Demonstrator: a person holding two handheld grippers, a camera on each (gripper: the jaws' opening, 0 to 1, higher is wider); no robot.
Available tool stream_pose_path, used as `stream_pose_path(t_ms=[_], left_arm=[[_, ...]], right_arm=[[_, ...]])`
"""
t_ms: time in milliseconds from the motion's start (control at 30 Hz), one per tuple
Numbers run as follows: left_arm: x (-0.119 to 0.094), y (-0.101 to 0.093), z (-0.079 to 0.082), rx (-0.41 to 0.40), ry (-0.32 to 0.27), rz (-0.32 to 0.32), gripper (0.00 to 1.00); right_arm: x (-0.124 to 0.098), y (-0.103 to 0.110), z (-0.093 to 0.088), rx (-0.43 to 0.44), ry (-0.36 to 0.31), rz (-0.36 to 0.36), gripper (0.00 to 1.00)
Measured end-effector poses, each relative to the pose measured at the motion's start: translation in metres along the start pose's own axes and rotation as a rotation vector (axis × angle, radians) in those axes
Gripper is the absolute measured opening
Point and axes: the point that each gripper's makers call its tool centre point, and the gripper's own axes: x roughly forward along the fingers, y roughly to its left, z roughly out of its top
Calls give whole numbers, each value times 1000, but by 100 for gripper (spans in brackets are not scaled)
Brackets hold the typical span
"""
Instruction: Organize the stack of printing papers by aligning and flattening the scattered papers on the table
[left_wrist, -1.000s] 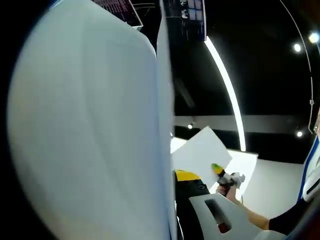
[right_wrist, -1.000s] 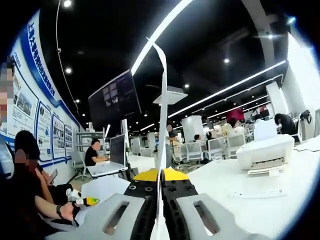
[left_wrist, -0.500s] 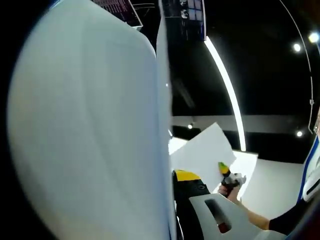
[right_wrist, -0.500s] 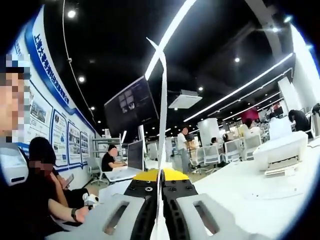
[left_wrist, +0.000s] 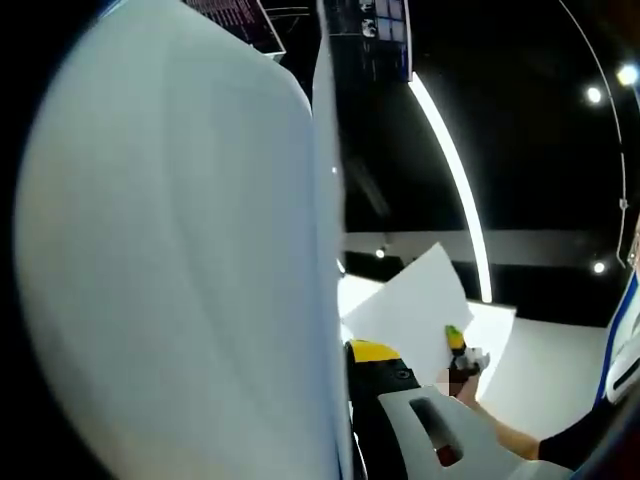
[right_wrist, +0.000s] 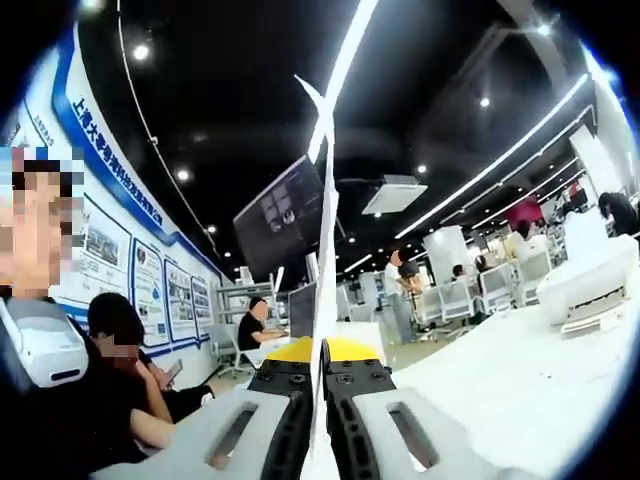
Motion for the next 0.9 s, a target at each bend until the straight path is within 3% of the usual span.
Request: stream_pose_path(t_ms=[467,900], left_arm=[[0,1,0,-3,0,2,6],[0,1,0,-2,-1,2,6]], right_arm=[[6,9,-16,5,64,49,0],[12,29,-43,49,171,162,0]])
